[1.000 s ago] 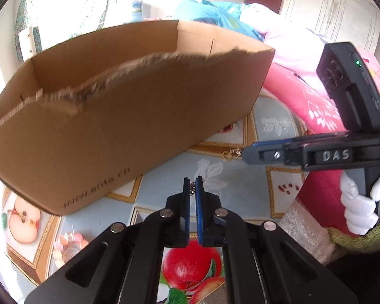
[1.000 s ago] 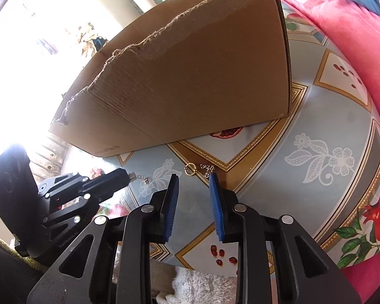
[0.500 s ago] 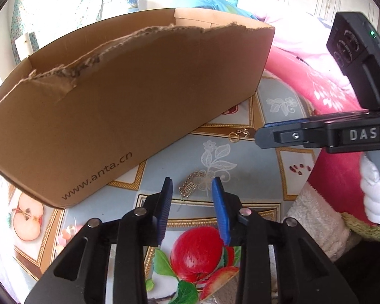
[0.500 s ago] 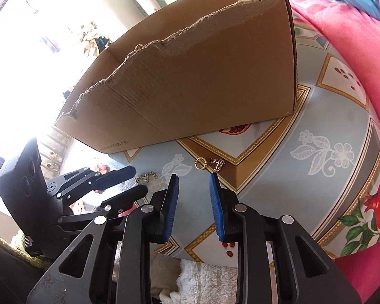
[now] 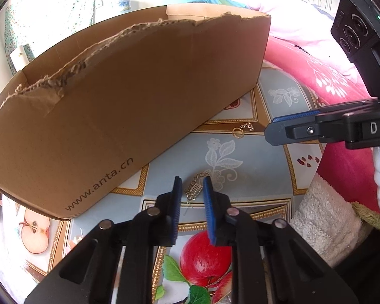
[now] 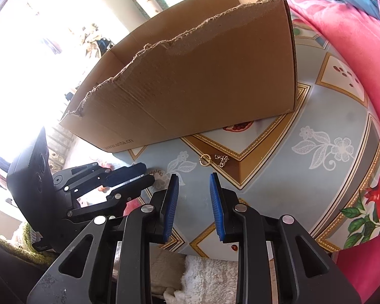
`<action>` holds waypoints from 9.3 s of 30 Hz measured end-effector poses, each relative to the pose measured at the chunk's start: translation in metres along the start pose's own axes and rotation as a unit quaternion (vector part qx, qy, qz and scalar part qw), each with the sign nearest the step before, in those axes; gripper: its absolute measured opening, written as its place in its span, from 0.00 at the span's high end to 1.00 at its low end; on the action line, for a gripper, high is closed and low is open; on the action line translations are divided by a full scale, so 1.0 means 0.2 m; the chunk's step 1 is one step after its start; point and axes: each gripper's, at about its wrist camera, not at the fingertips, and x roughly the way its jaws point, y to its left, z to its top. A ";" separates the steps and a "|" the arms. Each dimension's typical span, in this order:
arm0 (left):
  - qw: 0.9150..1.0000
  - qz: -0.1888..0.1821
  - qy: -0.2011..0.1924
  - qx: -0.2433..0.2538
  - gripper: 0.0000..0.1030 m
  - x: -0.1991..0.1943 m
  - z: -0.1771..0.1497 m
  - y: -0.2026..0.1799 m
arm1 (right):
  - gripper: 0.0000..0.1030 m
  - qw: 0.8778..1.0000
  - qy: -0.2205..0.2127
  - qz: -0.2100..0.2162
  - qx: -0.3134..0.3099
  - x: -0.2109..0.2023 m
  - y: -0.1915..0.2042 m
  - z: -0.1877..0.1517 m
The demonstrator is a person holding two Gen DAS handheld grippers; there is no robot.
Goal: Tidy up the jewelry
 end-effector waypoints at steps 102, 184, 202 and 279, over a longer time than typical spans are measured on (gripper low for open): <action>0.996 0.079 -0.037 -0.029 0.99 -0.11 0.10 -0.07 | 0.78 0.994 -0.078 -0.045 -0.056 -0.28 -0.09 -0.22; 0.978 -0.107 0.099 -0.147 0.98 0.13 0.72 0.40 | 1.00 0.978 0.047 -0.052 -0.198 -0.10 0.18 0.61; 0.980 -0.081 0.006 -0.181 0.78 -0.12 0.70 0.49 | 1.00 0.975 0.084 -0.060 -0.198 -0.03 0.19 0.69; 0.990 0.088 -0.012 -0.109 0.32 -0.24 -0.03 0.06 | 0.18 0.969 -0.028 -0.228 -0.096 -0.15 0.11 -0.39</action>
